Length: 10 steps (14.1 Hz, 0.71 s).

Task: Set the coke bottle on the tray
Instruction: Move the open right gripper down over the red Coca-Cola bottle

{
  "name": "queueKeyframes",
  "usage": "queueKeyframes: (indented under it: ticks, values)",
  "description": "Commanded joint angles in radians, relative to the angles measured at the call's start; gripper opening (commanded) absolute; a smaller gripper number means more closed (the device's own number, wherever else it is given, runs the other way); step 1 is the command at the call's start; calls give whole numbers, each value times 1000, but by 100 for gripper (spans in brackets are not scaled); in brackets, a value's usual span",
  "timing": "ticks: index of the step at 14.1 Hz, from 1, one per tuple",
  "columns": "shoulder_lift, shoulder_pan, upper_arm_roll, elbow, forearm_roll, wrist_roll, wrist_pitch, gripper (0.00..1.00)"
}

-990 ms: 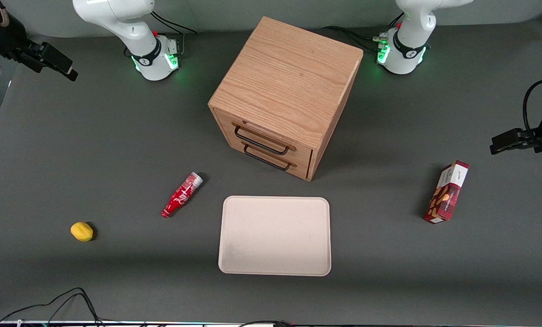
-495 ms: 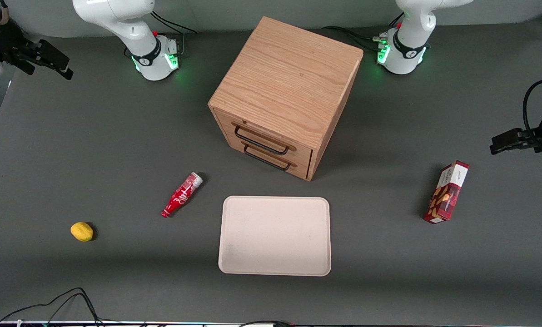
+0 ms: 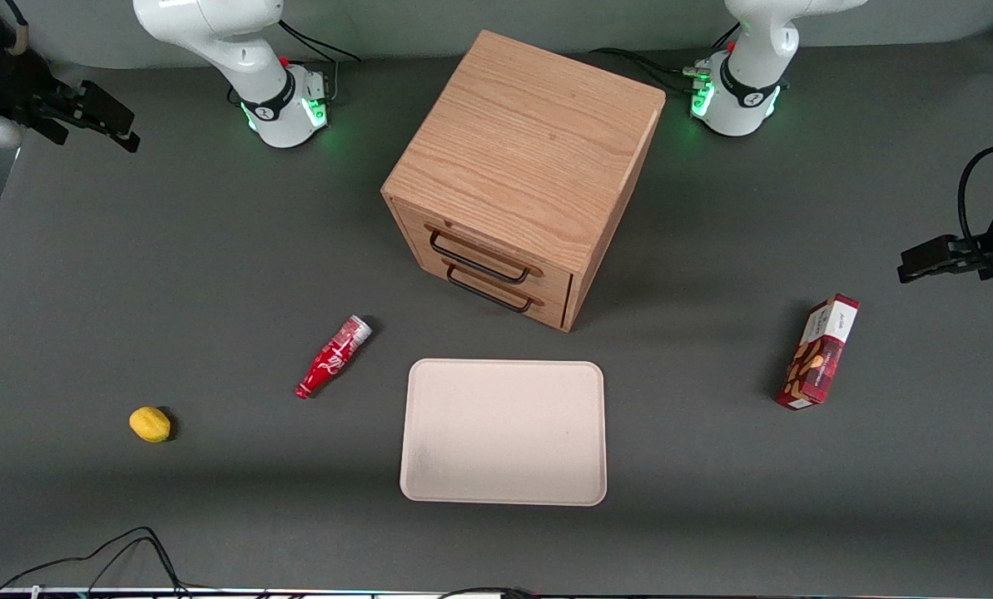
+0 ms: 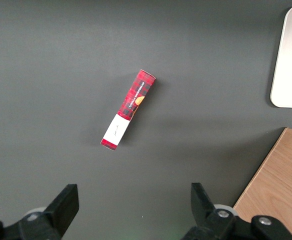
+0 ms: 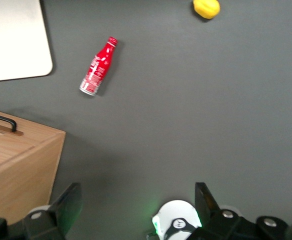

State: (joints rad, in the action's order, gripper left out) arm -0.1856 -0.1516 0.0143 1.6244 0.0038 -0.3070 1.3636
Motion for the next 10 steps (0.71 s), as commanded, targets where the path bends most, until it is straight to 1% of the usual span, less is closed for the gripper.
queueKeyframes:
  ticks: [1,3,5,7,9,10]
  values:
    - [216,-6,-34,-182,67,-143,-5,100]
    - [320,-8,-63,-205,87,-257,85,100]
    - [427,-8,-103,-175,88,-392,210,100]
    - [565,-9,-117,-166,88,-512,329,100]
    - [671,-9,-132,-144,84,-578,446,100]
    - [699,-12,-134,-105,78,-586,515,100]
